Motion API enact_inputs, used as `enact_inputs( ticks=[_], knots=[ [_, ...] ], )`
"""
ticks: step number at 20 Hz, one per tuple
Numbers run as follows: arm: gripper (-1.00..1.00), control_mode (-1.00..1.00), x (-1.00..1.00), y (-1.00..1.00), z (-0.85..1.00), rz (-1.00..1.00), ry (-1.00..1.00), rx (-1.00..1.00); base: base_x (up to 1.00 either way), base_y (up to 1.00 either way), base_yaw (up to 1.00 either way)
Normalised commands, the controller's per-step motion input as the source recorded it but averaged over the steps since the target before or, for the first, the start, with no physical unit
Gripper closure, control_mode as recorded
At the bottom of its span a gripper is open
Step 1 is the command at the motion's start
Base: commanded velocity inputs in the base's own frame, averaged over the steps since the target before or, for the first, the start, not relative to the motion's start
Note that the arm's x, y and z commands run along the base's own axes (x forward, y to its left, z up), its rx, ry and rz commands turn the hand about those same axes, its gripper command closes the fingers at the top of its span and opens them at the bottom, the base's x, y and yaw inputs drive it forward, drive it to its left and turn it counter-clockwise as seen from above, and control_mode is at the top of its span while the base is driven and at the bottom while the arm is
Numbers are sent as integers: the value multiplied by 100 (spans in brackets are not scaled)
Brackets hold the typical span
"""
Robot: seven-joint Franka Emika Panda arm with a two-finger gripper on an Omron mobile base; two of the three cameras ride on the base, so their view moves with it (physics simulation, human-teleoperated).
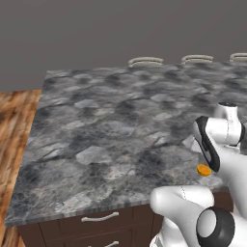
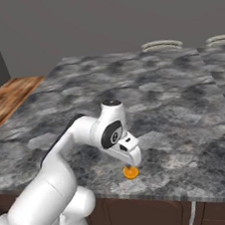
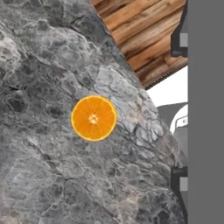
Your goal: Place the orange in the correct fridge rack based on whether it is a fruit or vegetable. Finally, close the fridge door.
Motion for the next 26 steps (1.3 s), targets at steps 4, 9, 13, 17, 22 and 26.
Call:
enact_inputs(
  ticks=[4,9,13,17,22,26],
  knots=[
    [-100,-100,5,-8,-47,0,12,1,0,0,0],
    [-100,-100,0,-9,-54,1,3,3,0,0,0],
    [-100,-100,2,0,-48,0,0,10,0,0,0],
    [-100,-100,9,0,-30,0,-1,3,0,0,0],
    [-100,-100,15,0,-22,1,-1,0,0,0,0],
    [-100,-100,28,-7,-11,0,0,0,0,0,0]
  ],
)
